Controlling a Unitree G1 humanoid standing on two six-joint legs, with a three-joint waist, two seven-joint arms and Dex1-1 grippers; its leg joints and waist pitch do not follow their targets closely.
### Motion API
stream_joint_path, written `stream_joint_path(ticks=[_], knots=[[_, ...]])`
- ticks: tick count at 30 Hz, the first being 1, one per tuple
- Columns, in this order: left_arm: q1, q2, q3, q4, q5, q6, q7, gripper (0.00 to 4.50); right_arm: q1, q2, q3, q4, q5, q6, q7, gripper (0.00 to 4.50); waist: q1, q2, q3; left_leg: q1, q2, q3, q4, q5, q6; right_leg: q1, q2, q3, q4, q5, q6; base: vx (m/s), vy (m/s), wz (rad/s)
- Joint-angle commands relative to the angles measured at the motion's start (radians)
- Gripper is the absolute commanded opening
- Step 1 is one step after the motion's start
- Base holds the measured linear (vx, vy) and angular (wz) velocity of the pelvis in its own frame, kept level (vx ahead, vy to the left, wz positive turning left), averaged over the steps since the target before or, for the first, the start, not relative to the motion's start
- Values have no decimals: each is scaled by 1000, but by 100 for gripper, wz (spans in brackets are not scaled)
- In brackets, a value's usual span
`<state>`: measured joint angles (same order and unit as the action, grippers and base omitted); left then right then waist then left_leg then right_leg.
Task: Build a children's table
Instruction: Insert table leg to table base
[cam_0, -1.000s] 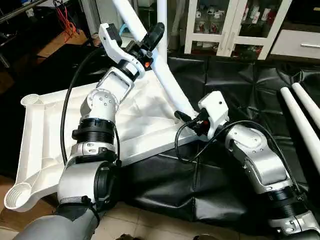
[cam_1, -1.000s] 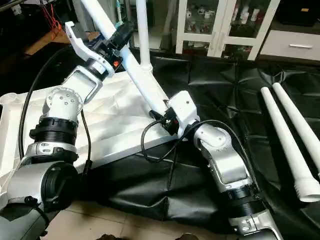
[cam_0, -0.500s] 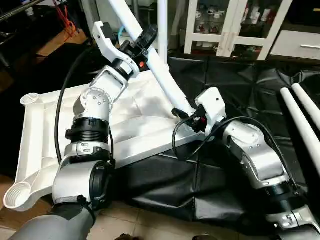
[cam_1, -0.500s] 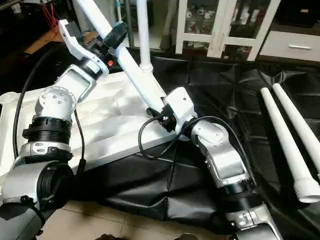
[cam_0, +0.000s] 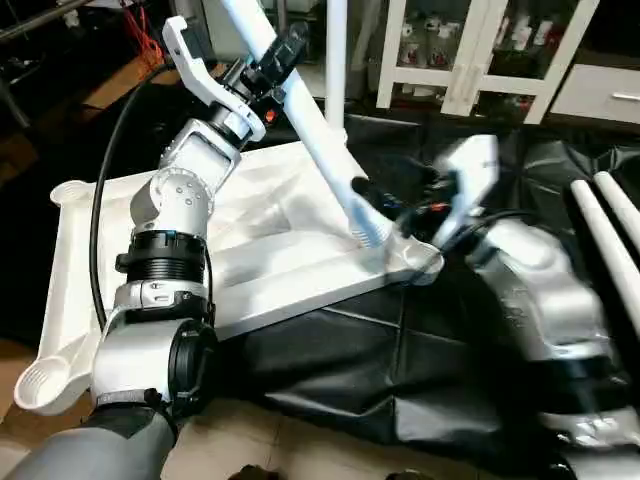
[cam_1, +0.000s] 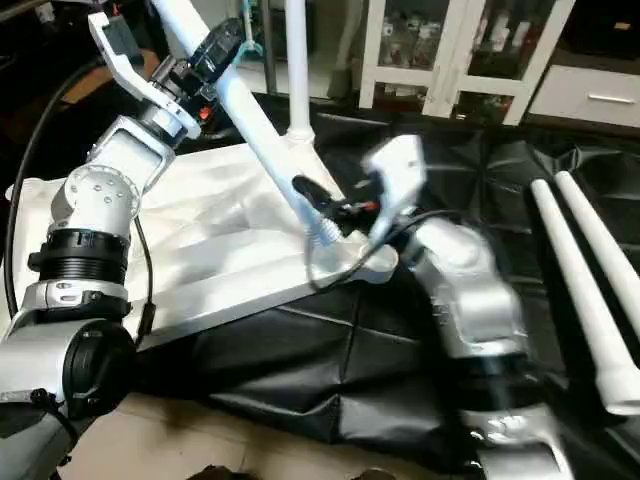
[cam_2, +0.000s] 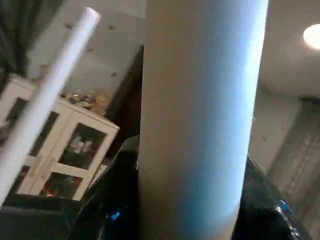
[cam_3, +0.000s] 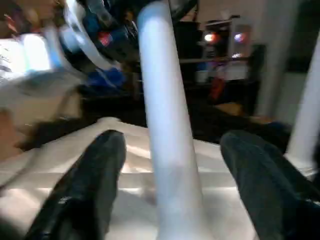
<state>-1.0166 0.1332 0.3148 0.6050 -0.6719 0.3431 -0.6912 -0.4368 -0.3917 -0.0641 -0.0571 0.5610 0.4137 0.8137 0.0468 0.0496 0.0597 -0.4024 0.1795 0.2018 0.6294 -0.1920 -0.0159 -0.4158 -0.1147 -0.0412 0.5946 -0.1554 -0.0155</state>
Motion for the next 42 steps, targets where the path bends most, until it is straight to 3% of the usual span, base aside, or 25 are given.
stream_joint_path(ticks=[1, 2, 4, 6, 8, 10, 11, 12, 17, 22, 28, 30, 31, 32, 33, 34, 35, 38, 41, 42], knots=[[-3, 15, -33, -46, 6, 15, -67, 169, 23, -86, -94, -49, 129, 117, 106, 368, 0, -13, -91, 37, 35, -14, -68, -64, 136, 63, -17, 16, -36, -17, -264, 0, 0, 0], [-3, 19, -48, -63, -3, 33, -101, 169, 37, -157, -132, -35, 151, 157, 158, 379, 4, -13, -90, 37, 36, -15, -68, -66, 136, 63, -17, 16, -36, -28, -266, 0, 0, 0], [-5, 18, -55, -81, -17, 51, -124, 169, 42, -209, -156, -11, 142, 170, 189, 389, 6, -19, -87, 32, 35, -12, -68, -82, 123, 62, -20, 14, -39, -71, -264, 0, 0, 0], [-5, 14, -66, -132, -54, 97, -167, 169, 35, -277, -194, 51, 117, 192, 193, 406, 1, -26, -83, 29, 32, -10, -68, -119, 100, 60, -25, 14, -49, -172, -244, 0, 0, 0], [-5, 10, -72, -174, -85, 134, -183, 169, 41, -317, -217, 65, 144, 244, 192, 425, -3, -29, -80, 30, 31, -10, -68, -147, 84, 56, -24, 13, -58, -246, -228, 0, 0, 0], [-4, 7, -75, -200, -103, 152, -189, 169, 54, -340, -220, 60, 160, 262, 206, 429, -5, -29, -79, 29, 30, -11, -68, -147, 84, 55, -23, 13, -61, -263, -220, 0, 0, 0], [-2, 5, -80, -229, -123, 174, -196, 169, 70, -368, -221, 54, 183, 300, 217, 429, -7, -36, -81, 28, 31, -10, -67, -143, 87, 57, -22, 13, -61, -266, -214, 0, 0, 0], [-1, 3, -83, -249, -136, 188, -200, 168, 80, -387, -220, 50, 198, 324, 226, 429, -6, -33, -81, 29, 32, -12, -66, -134, 93, 58, -23, 13, -59, -264, -215, 0, 0, 0], [12, -7, -91, -321, -159, 237, -199, 168, 98, -405, -247, 42, 268, 398, 301, 429, -7, -41, -79, 25, 32, -10, -64, -140, 107, 51, -18, 8, -65, -309, -198, 0, 0, 0], [28, -6, -108, -363, -176, 278, -177, 168, 54, -398, -294, 55, 379, 478, 291, 429, -4, -43, -80, 26, 31, -11, -64, -128, 107, 50, -18, 9, -63, -317, -187, 0, 0, 0], [42, -13, -99, -400, -211, 316, -164, 168, -21, -372, -321, 131, 350, 442, 209, 429, -6, -46, -80, 26, 30, -13, -67, -129, 83, 45, -21, 9, -64, -324, -179, 0, 0, 0], [45, -19, -82, -417, -252, 342, -164, 168, -74, -343, -358, 200, 350, 450, 114, 429, -11, -48, -80, 24, 25, -11, -66, -129, 69, 44, -20, 7, -67, -332, -180, 0, 0, 0], [45, -22, -72, -425, -277, 357, -165, 168, -84, -339, -368, 217, 358, 454, 103, 429, -11, -50, -79, 30, 24, -9, -66, -141, 63, 40, -19, 8, -67, -339, -183, 0, 0, 0], [45, -26, -60, -436, -311, 378, -169, 168, -86, -340, -372, 223, 363, 457, 101, 429, -10, -49, -78, 28, 24, -9, -66, -146, 63, 44, -19, 8, -67, -347, -181, 0, 0, 0], [44, -28, -51, -446, -341, 397, -173, 168, -80, -344, -368, 218, 362, 459, 106, 429, -8, -52, -79, 28, 25, -9, -66, -145, 64, 44, -20, 8, -66, -344, -181, 0, 0, 0], [43, -29, -44, -455, -364, 412, -174, 168, -75, -348, -364, 214, 362, 463, 108, 429, -7, -50, -78, 29, 26, -10, -67, -140, 66, 45, -19, 8, -64, -329, -186, 0, 0, 0], [41, -34, -34, -472, -403, 433, -177, 168, -65, -351, -354, 205, 352, 463, 107, 429, -7, -56, -80, 27, 27, -9, -67, -130, 73, 47, -19, 8, -62, -310, -188, 0, 0, 0], [24, -50, 0, -518, -558, 500, -191, 168, -4, -355, -291, 167, 269, 422, 105, 429, -4, -52, -80, 25, 28, -9, -67, -109, 73, 48, -20, 9, -57, -275, -204, 0, 0, 0], [9, -56, 20, -528, -619, 514, -171, 168, 25, -342, -283, 137, 266, 418, 100, 429, -5, -56, -78, 26, 27, -8, -67, -128, 76, 48, -17, 10, -60, -285, -202, 0, 0, 0], [4, -57, 28, -530, -638, 518, -162, 168, 34, -338, -282, 128, 269, 418, 100, 429, -5, -53, -77, 26, 25, -8, -68, -143, 73, 48, -17, 9, -64, -309, -194, 0, 0, 0]])
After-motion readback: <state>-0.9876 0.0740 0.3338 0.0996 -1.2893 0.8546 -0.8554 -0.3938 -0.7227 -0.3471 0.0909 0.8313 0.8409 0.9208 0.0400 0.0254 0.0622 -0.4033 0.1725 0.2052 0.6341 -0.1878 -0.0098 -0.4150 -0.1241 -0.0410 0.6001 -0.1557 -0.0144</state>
